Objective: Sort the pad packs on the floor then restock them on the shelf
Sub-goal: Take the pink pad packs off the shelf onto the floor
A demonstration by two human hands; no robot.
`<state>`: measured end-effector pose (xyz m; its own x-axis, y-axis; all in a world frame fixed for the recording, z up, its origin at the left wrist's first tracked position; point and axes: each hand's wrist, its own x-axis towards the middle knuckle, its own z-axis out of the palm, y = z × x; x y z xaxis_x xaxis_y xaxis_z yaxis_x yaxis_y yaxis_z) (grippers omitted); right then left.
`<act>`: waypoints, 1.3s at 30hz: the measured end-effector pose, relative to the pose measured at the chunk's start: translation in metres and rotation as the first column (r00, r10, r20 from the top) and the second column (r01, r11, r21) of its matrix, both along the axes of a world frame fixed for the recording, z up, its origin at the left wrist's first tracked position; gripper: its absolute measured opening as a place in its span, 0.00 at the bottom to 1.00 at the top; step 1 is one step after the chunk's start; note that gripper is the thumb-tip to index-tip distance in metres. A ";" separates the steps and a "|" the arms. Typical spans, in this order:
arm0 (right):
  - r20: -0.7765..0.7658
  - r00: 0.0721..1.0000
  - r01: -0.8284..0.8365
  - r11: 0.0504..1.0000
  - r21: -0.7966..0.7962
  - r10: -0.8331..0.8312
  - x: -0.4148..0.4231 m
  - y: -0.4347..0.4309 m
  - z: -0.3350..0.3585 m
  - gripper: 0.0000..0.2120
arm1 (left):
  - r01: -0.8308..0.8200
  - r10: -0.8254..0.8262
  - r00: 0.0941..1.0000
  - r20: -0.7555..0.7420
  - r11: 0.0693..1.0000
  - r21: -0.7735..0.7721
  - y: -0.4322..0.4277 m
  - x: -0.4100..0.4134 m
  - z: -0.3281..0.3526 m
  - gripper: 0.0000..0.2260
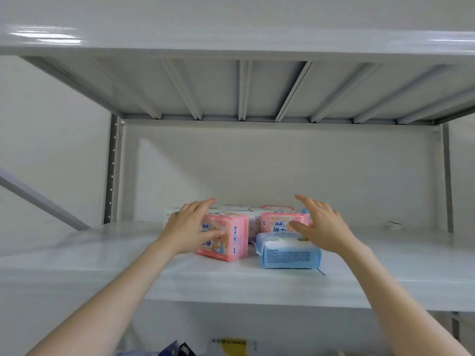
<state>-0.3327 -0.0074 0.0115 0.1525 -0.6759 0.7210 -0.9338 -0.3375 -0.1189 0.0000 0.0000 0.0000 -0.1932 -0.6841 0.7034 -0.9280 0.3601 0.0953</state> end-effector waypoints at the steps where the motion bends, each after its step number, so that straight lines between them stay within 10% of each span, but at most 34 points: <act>1: 0.036 0.999 -0.035 0.998 0.046 0.033 -0.002 -0.008 0.003 0.34 | 0.050 -0.047 0.998 -0.047 0.996 0.069 -0.006 0.001 0.002 0.40; 11: 0.270 0.959 -0.186 0.914 0.362 0.088 -0.017 -0.081 0.006 0.36 | 0.395 -0.196 0.856 -0.479 0.845 0.360 -0.045 0.009 0.011 0.41; 24: 0.507 0.859 -0.311 0.863 0.399 0.075 -0.018 -0.096 0.004 0.52 | 0.501 -0.122 0.807 -0.579 0.661 0.559 -0.052 0.009 0.016 0.45; 32: 0.586 0.809 -0.336 0.851 0.404 0.041 -0.009 -0.086 0.006 0.53 | 0.650 -0.140 0.682 -0.718 0.565 0.507 -0.055 0.001 0.008 0.39; 39: 0.786 0.603 -0.412 0.897 0.161 0.135 -0.011 -0.076 0.006 0.42 | 0.663 -0.124 0.559 -0.820 0.660 0.352 -0.049 0.004 -0.002 0.41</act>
